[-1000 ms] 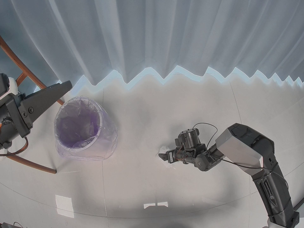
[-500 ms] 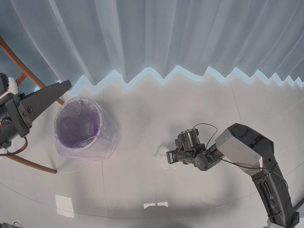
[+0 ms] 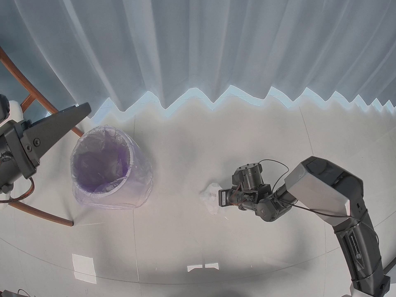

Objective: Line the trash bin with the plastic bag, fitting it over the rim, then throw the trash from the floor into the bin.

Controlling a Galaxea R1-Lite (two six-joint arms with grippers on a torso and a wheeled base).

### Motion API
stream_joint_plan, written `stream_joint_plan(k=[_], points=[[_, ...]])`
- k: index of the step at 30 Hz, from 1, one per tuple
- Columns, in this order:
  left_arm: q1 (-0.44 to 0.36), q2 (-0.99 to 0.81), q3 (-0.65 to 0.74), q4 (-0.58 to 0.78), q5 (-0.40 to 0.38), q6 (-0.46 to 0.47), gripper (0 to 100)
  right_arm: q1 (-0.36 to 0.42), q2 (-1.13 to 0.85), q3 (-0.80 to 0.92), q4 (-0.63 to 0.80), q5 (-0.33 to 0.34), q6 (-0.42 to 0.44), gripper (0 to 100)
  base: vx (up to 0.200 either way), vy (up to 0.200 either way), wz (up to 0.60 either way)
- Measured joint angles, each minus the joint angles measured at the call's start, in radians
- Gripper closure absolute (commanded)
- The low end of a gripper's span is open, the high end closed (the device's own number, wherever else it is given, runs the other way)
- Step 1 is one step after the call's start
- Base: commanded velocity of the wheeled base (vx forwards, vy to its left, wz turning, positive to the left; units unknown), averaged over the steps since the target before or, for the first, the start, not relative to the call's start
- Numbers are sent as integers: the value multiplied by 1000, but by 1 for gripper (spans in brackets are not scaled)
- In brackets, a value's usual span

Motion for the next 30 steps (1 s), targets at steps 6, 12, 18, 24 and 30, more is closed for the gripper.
stream_joint_plan(k=[6, 12, 18, 24, 30], points=[[-1, -5, 6, 0, -1, 9, 0, 31, -186, 133, -55, 69, 222, 100, 0, 0, 0], [-10, -9, 18, 0, -28, 13, 0, 88, -432, 272, -146, 171, 524, 100, 0, 100, 0], [-32, -33, 44, 15, -97, -6, 0, 167, -597, 410, -331, 210, 637, 100, 0, 200, 0], [-51, -57, 51, 22, -100, -16, 0, 201, -669, 506, -464, 214, 638, 100, 0, 200, 0], [-55, -71, 45, 16, -99, -17, 0, 210, -689, 521, -526, 210, 636, 100, 0, 200, 0]])
